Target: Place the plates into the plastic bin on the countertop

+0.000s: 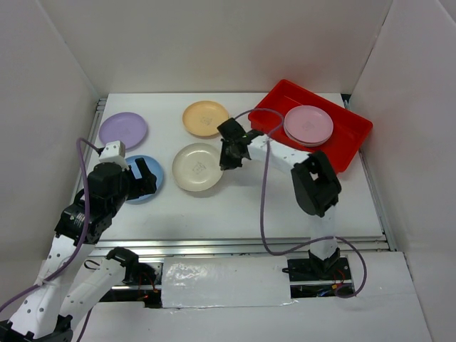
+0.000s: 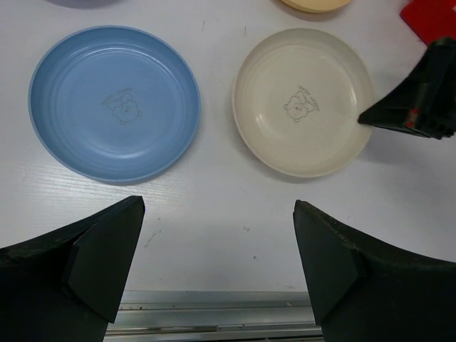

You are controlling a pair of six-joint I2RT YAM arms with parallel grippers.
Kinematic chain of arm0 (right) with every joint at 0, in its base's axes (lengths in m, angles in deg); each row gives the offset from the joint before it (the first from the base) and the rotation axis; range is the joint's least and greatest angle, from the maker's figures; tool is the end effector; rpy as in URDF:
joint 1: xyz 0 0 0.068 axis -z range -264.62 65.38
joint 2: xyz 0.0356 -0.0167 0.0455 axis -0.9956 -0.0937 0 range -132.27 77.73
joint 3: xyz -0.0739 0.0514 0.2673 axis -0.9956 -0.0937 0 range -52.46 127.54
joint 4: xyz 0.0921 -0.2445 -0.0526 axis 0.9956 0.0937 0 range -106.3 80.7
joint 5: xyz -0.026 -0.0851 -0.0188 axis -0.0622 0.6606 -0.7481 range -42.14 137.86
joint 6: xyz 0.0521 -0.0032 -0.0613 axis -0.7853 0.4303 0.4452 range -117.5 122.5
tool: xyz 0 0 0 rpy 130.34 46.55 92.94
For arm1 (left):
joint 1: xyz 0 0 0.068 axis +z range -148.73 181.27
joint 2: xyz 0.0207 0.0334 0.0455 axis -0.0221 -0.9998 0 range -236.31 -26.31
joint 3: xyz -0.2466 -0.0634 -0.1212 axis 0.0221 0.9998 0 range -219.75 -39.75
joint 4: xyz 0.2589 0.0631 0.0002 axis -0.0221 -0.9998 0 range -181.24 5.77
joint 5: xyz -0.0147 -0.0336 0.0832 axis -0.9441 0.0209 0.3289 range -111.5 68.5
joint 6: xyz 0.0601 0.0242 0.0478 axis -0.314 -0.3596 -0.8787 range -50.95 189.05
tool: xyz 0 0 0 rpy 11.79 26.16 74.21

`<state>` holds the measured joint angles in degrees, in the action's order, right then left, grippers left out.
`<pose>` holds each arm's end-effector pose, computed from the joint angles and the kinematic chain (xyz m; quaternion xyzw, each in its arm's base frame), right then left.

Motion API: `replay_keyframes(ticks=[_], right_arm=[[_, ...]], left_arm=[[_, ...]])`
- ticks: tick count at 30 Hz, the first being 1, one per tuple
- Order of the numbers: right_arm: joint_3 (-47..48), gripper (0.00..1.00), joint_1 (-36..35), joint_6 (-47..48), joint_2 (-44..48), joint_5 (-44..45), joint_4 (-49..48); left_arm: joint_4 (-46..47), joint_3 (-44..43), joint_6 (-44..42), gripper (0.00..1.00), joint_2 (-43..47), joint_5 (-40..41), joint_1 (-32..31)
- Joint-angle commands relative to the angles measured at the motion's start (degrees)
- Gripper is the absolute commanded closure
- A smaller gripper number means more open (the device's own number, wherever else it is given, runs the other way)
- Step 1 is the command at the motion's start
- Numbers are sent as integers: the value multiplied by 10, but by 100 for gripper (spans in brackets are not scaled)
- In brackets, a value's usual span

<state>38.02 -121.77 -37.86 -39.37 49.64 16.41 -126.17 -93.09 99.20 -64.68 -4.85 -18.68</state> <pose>0.3748 0.2813 0.1750 0.0311 0.9638 0.1539 0.2156 0.1546 -0.0350 0.3422 -0.1504 0.8334 -0.1072 0.5208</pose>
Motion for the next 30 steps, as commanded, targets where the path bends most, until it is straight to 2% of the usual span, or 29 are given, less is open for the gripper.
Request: replay_keyframes(ticks=[1,5,6,9,13,16,21,23,24,25,26,27,30], right_arm=[[-26,100,26,14,121,2,-24],[-45,100,114,26,200,-15,-12],[-52,100,159,28,211,-15,-11],[-53,100,235,30,224,-37,-9],[4,100,385,26,172,-49,29],[46,100,449,12,129,-94,37],[133,100,489,0,72,-72,71],[158,82,500,0,51,-76,88],[162,64,500,0,49,-84,94],[166,40,500,-4,50,-80,106],[167,38,496,-6,57,-72,109],[161,27,493,-9,71,-44,110],[121,26,489,-14,143,-35,87]], left_arm=[[19,-2,-4,1,5,-1,2],[19,-3,-4,1,8,0,2],[19,-3,-4,1,8,2,2],[19,-2,-4,1,10,1,2],[19,-2,-4,1,11,0,2],[19,-2,-4,1,10,-1,1],[20,-3,-6,1,4,-5,1],[21,-2,-9,1,0,-6,2],[21,-2,-8,1,-1,-8,2],[21,-2,-9,1,-3,-9,2],[22,-3,-9,1,-6,-9,1],[23,-1,-9,1,-8,-11,2],[23,-3,-8,1,-22,-12,2]])
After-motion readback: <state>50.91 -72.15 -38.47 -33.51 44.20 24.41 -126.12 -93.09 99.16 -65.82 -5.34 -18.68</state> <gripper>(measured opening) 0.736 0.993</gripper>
